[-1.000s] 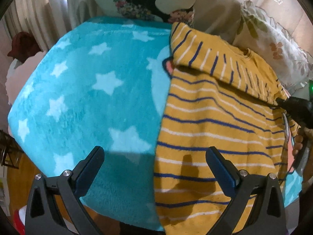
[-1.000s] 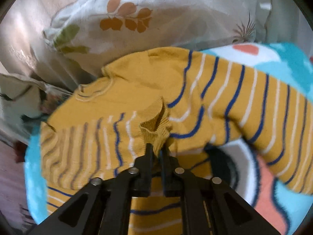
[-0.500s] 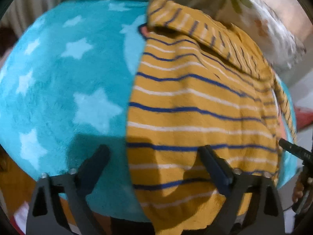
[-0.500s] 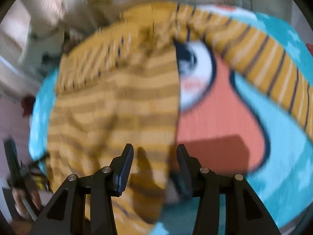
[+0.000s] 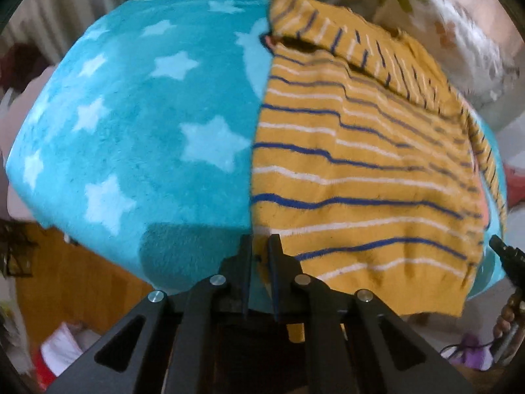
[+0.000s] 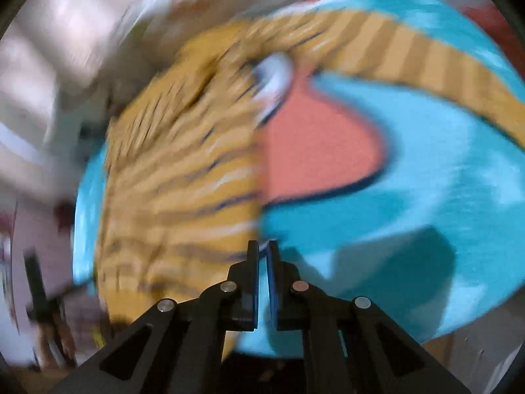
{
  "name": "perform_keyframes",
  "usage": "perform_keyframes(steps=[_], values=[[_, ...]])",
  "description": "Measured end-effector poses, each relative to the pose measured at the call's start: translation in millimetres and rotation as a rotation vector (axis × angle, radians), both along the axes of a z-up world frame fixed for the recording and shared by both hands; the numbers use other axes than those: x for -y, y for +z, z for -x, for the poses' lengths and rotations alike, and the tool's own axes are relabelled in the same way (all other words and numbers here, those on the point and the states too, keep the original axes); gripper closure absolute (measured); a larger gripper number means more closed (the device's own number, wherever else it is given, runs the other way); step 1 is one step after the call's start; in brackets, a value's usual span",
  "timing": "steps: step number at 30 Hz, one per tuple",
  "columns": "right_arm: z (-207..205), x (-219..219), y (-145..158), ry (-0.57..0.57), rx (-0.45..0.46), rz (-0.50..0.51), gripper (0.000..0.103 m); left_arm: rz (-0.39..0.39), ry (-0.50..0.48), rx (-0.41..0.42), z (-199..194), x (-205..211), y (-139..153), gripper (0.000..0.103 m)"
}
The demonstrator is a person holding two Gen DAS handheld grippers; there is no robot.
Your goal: Fold small clothes
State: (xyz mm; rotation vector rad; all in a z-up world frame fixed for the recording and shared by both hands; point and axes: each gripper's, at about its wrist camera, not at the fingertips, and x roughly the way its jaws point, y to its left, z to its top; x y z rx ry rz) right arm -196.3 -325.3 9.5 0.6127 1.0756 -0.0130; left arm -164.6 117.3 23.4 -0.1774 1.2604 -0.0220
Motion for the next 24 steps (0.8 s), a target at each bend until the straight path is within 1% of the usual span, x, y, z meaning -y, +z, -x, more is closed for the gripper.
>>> perform_keyframes(steps=[1, 2, 3, 4, 5, 6, 7, 8, 9, 11, 12, 15, 16, 17, 18, 20, 22, 24], values=[[8, 30, 2, -0.115, 0.02, -0.012, 0.097, -0.006, 0.01, 0.011, 1, -1, 4, 0.091], [12, 54, 1, -0.198, 0.03, -0.026, 0.096, -0.014, 0.018, 0.023, 1, -2, 8, 0.088], [16, 71, 0, -0.256, 0.037, -0.028, 0.095, -0.016, 0.028, 0.039, 1, -1, 14, 0.082], [25, 100, -3, -0.363, 0.036, -0.002, 0.09, -0.015, 0.035, 0.049, 0, -1, 17, 0.079], [30, 120, -4, -0.436, 0.038, 0.014, 0.086, -0.013, 0.043, 0.057, -2, 1, 20, 0.071], [34, 133, -6, -0.481, 0.044, 0.015, 0.082, -0.011, 0.05, 0.065, -3, 2, 24, 0.067], [38, 152, -10, -0.542, 0.051, 0.008, 0.076, -0.005, 0.055, 0.075, -5, 4, 28, 0.066], [36, 160, -12, -0.569, 0.05, 0.007, 0.072, 0.0, 0.058, 0.08, -8, 7, 31, 0.066], [35, 169, -15, -0.597, 0.051, 0.003, 0.064, 0.006, 0.058, 0.086, -11, 11, 34, 0.065], [28, 185, -24, -0.64, 0.049, -0.018, 0.063, 0.011, 0.056, 0.098, -15, 20, 38, 0.062], [28, 188, -24, -0.654, 0.066, -0.024, 0.063, 0.011, 0.051, 0.108, -18, 26, 41, 0.061], [17, 202, -25, -0.702, 0.083, -0.026, 0.063, 0.008, 0.037, 0.127, -25, 38, 47, 0.06], [16, 209, -27, -0.71, 0.091, -0.037, 0.08, 0.008, 0.034, 0.134, -27, 41, 49, 0.06], [10, 212, -29, -0.712, 0.093, -0.057, 0.091, 0.009, 0.034, 0.138, -29, 42, 51, 0.06], [6, 219, -30, -0.712, 0.091, -0.081, 0.092, 0.01, 0.035, 0.141, -31, 42, 52, 0.06], [4, 226, -22, -0.727, 0.104, -0.067, 0.093, 0.017, 0.036, 0.151, -34, 40, 55, 0.06], [4, 229, -3, -0.73, 0.132, -0.014, 0.094, 0.012, 0.043, 0.163, -37, 35, 58, 0.06], [-5, 229, 20, -0.734, 0.153, 0.055, 0.094, 0.007, 0.051, 0.172, -40, 29, 59, 0.058]])
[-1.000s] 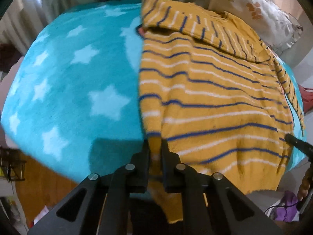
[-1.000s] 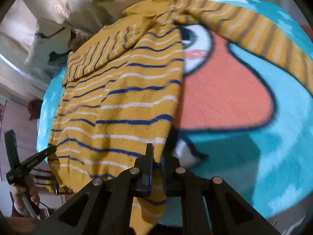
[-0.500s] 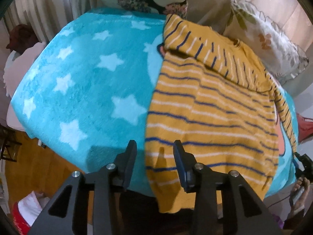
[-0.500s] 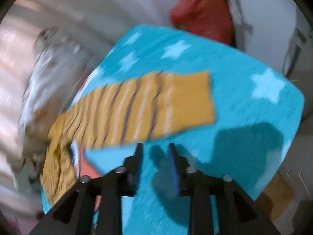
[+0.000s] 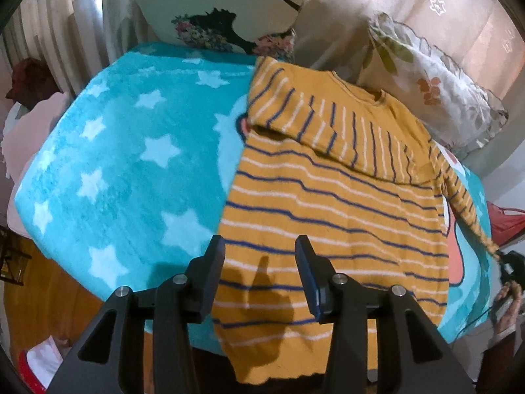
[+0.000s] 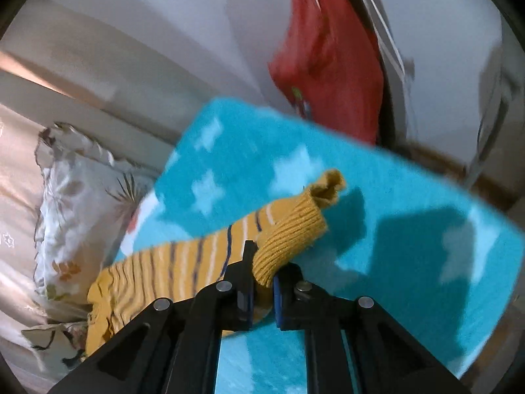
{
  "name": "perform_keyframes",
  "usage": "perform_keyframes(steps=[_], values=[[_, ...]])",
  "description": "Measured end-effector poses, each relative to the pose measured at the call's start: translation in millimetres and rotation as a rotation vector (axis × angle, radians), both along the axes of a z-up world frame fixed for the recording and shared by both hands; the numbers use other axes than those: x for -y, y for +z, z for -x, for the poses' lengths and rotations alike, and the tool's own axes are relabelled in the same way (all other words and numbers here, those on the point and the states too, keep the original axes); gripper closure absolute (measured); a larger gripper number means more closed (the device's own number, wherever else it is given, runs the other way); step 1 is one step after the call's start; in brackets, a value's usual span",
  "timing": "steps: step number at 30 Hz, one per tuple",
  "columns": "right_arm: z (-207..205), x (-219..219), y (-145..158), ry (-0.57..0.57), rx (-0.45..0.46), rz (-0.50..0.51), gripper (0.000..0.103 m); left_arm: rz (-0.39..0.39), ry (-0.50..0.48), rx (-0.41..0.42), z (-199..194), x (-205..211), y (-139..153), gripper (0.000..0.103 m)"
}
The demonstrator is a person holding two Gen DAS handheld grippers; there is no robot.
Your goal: Fold small clothes
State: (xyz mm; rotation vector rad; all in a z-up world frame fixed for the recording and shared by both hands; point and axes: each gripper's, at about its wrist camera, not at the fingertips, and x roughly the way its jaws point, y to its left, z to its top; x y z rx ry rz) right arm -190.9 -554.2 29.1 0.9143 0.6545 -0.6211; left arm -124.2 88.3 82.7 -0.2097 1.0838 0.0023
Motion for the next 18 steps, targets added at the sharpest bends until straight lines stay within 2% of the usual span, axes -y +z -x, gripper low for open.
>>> perform_keyframes(steps=[2, 5, 9, 13, 18], values=[[-18, -9, 29, 0.037, 0.01, 0.078, 0.094, 0.001, 0.011, 0.006, -5, -9, 0, 0.055], [-61, -46, 66, 0.172, 0.052, 0.138, 0.094, 0.019, 0.027, 0.007, -13, -25, -2, 0.055], [-141, -142, 95, 0.437, 0.122, 0.145, 0.094, 0.047, 0.03, 0.002, -22, -47, -6, 0.055], [-217, -258, 94, 0.687, 0.164, 0.079, 0.094, 0.048, 0.026, 0.011, -28, -75, -9, 0.055], [-284, -403, 64, 0.961, 0.098, 0.065, 0.094, 0.044, 0.039, 0.01, -36, -115, -15, 0.055]])
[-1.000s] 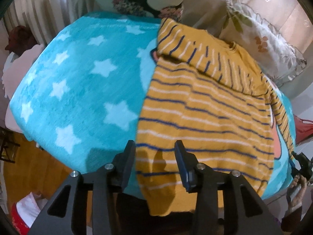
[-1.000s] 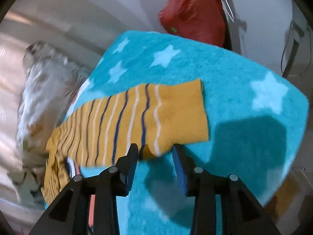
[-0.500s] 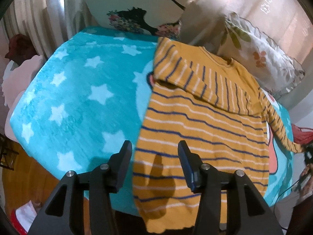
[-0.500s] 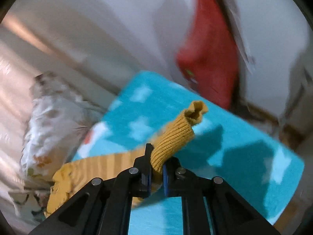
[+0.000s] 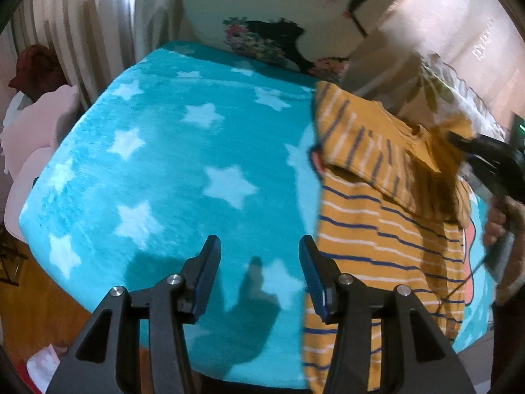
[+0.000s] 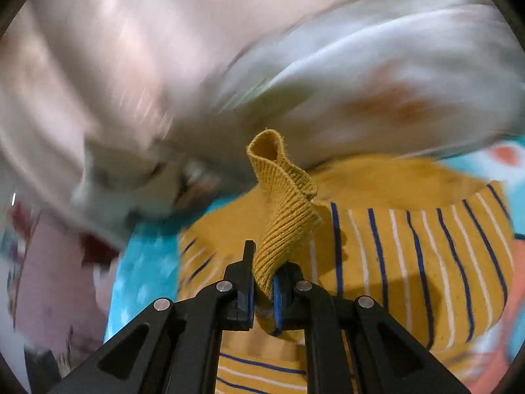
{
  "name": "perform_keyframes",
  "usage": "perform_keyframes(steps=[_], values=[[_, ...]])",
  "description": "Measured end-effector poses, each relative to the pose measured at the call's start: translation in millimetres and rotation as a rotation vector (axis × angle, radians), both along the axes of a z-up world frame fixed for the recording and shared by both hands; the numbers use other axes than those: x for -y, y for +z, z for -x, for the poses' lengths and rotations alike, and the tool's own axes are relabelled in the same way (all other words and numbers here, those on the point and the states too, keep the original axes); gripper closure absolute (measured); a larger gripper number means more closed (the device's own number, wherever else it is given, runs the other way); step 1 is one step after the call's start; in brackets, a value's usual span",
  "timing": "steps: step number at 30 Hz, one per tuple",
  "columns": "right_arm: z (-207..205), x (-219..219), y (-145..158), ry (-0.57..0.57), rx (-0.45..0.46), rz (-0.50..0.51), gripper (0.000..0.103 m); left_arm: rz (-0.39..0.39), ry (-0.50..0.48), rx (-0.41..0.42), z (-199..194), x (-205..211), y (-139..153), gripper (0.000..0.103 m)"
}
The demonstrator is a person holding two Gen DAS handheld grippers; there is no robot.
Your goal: Fold small clothes
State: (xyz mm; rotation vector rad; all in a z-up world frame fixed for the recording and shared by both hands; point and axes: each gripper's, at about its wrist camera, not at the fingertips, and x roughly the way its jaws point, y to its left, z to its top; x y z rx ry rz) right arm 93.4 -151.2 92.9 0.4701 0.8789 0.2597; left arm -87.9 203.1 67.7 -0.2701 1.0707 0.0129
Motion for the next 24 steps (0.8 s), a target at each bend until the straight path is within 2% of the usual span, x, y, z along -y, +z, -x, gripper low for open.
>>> perform_keyframes(steps=[4, 8, 10, 15, 17, 19, 20, 22, 24], values=[[-29, -94, -39, 0.147, -0.066, 0.109, 0.094, 0.007, 0.005, -0.019, -4, -26, -9, 0.054], [-31, -148, -66, 0.205, -0.101, 0.225, 0.093, 0.007, 0.001, -0.031, -7, -41, -16, 0.054], [-28, -165, -70, 0.23, -0.093, 0.3, 0.09, 0.016, 0.001, -0.039, -9, -49, -19, 0.054], [-28, -194, -73, 0.271, -0.048, 0.453, 0.089, 0.037, -0.003, -0.055, -15, -62, -26, 0.054], [-27, -204, -73, 0.272, -0.034, 0.49, 0.083, 0.045, -0.008, -0.06, -18, -64, -28, 0.054], [-20, -216, -69, 0.278, 0.004, 0.542, 0.067, 0.05, -0.017, -0.063, -21, -65, -30, 0.054], [-14, -222, -65, 0.289, 0.026, 0.565, 0.065, 0.053, -0.024, -0.064, -22, -64, -32, 0.054], [-6, -235, -61, 0.327, 0.055, 0.573, 0.064, 0.062, -0.034, -0.066, -24, -62, -34, 0.054], [3, -250, -62, 0.406, 0.032, 0.514, 0.064, 0.069, -0.053, -0.069, -25, -58, -36, 0.054]])
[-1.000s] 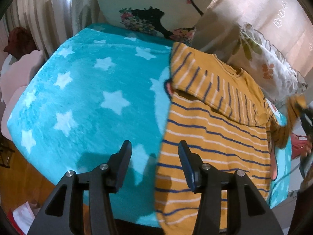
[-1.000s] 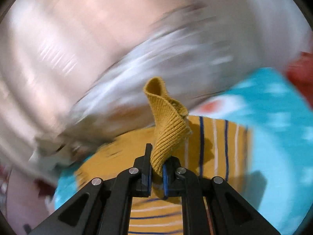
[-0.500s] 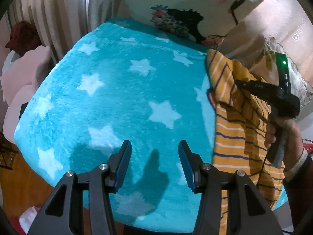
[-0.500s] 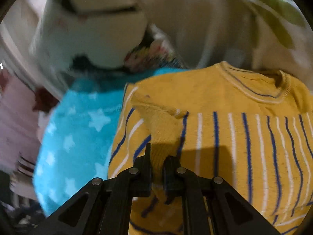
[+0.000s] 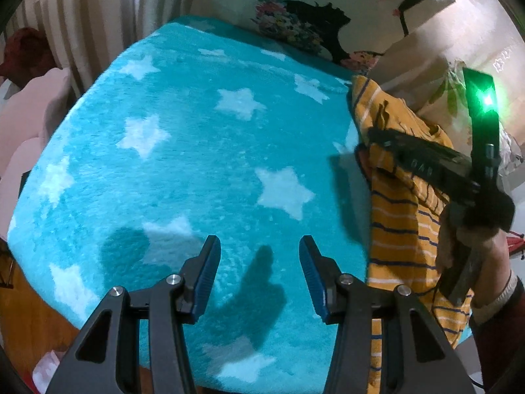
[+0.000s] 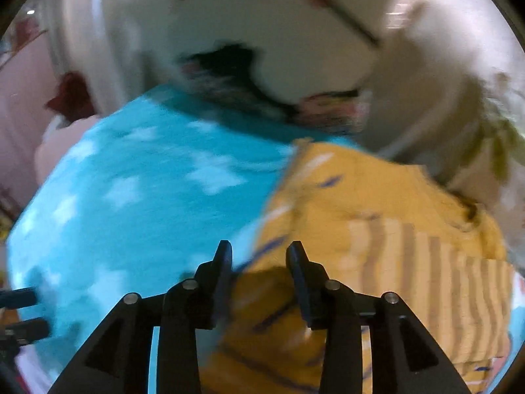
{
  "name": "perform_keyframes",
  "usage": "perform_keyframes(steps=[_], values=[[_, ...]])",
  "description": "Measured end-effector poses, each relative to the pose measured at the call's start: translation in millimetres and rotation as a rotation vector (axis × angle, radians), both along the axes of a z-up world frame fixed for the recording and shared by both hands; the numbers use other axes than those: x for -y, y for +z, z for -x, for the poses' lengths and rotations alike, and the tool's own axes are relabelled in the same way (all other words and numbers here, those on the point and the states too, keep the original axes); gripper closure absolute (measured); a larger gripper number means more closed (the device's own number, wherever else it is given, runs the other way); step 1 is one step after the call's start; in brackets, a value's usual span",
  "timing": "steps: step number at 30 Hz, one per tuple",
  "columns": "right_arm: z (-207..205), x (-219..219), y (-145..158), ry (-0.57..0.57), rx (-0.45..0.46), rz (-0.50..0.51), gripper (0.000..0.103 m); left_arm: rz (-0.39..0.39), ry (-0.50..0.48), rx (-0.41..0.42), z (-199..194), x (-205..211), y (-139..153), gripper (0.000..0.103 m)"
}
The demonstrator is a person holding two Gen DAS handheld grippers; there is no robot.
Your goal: Fold small clothes
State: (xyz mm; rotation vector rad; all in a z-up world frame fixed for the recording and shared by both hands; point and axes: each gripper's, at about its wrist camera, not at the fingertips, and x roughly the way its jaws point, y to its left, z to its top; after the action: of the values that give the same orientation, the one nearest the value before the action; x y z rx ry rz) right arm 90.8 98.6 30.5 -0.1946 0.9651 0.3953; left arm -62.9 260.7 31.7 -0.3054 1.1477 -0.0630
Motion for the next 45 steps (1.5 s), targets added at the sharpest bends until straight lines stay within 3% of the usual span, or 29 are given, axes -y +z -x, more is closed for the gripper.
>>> perform_keyframes(steps=[3, 5, 8, 11, 14, 18, 22, 28, 31, 34, 35, 36, 37, 38, 42, 45], values=[[8, -5, 0, 0.023, -0.054, -0.065, 0.064, 0.013, -0.025, -0.003, 0, 10, -3, 0.054], [16, 15, 11, -0.019, -0.071, -0.131, 0.064, 0.015, -0.042, -0.002, 2, 21, -5, 0.054], [36, 76, 28, -0.124, -0.086, -0.214, 0.063, 0.037, -0.054, -0.006, 11, 37, -6, 0.052], [67, 145, 41, -0.218, -0.094, -0.235, 0.062, 0.061, -0.055, -0.014, 26, 52, -9, 0.049], [112, 225, 45, -0.323, -0.107, -0.231, 0.053, 0.073, -0.057, -0.036, 48, 71, -16, 0.047], [189, 324, 19, -0.475, -0.194, -0.232, 0.052, 0.135, -0.061, -0.081, 83, 96, -31, 0.047], [252, 379, -19, -0.567, -0.295, -0.358, 0.052, 0.157, -0.061, -0.058, 108, 117, -35, 0.045], [295, 369, -48, -0.503, -0.346, -0.559, 0.051, 0.178, -0.077, -0.009, 128, 143, -36, 0.035], [304, 348, -54, -0.444, -0.363, -0.601, 0.051, 0.18, -0.078, 0.007, 127, 152, -36, 0.029], [311, 330, -55, -0.374, -0.379, -0.599, 0.051, 0.127, -0.104, 0.004, 121, 167, -35, 0.029], [311, 324, -54, -0.353, -0.379, -0.588, 0.052, 0.112, -0.114, 0.002, 118, 172, -35, 0.043], [312, 321, -54, -0.341, -0.378, -0.581, 0.061, 0.072, -0.129, -0.007, 116, 178, -35, 0.072], [310, 315, -56, -0.326, -0.389, -0.556, 0.081, 0.04, -0.134, -0.02, 113, 181, -36, 0.087], [310, 314, -59, -0.327, -0.394, -0.538, 0.088, 0.03, -0.133, -0.033, 111, 181, -37, 0.093], [300, 320, -62, -0.318, -0.408, -0.567, 0.095, 0.048, -0.097, -0.067, 108, 170, -29, 0.095], [311, 327, -51, -0.229, -0.435, -0.576, 0.096, 0.045, -0.096, -0.065, 126, 157, -10, 0.095]])
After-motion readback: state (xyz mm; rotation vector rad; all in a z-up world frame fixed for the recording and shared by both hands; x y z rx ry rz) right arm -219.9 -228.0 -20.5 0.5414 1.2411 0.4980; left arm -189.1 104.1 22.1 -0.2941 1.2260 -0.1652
